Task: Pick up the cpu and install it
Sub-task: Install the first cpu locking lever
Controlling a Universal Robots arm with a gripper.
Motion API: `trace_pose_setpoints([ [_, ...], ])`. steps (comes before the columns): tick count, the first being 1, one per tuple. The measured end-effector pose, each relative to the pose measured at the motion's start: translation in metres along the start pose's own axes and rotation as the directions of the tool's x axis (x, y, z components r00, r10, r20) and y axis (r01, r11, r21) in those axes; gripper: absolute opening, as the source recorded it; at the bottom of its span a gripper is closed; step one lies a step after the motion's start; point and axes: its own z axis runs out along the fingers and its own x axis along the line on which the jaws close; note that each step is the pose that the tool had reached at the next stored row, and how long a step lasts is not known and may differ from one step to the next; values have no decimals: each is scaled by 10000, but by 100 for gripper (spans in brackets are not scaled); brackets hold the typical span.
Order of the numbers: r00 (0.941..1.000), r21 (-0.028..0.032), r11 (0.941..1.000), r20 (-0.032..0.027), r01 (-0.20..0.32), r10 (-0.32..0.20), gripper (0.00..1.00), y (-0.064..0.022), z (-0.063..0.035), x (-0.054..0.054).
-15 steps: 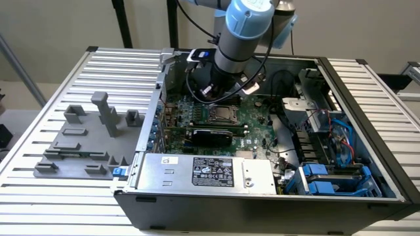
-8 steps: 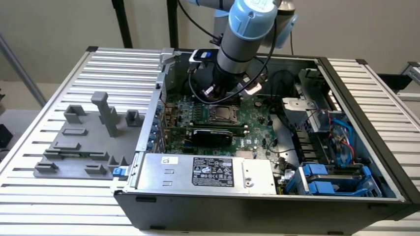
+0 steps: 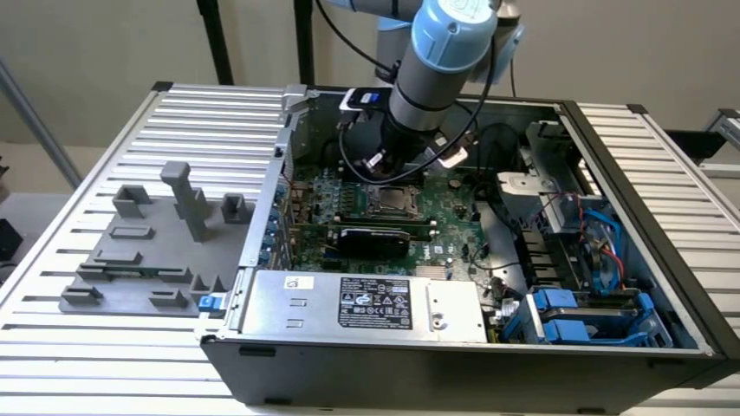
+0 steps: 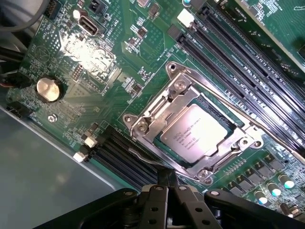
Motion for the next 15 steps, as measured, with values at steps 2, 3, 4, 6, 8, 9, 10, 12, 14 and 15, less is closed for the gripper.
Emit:
trace_pose_setpoints([
  [2,10000,-2,10000,6,6,-6,11,11,2,21],
  [3,10000,-4,10000,8,9,-9,11,15,3,30],
  [4,10000,-6,10000,11,11,-11,11,17,4,39],
  [6,10000,-14,10000,18,15,-15,11,19,8,55],
  [8,10000,-27,10000,29,13,-13,11,12,12,67],
  [9,10000,-32,10000,33,14,-14,11,7,15,71],
  [10,10000,-37,10000,37,15,-15,11,2,18,76],
  [12,10000,-52,10000,50,13,-13,11,-4,21,82],
  [14,10000,-60,10000,57,12,-12,11,-4,21,82],
  [15,10000,-61,10000,58,11,-10,11,-5,21,81],
])
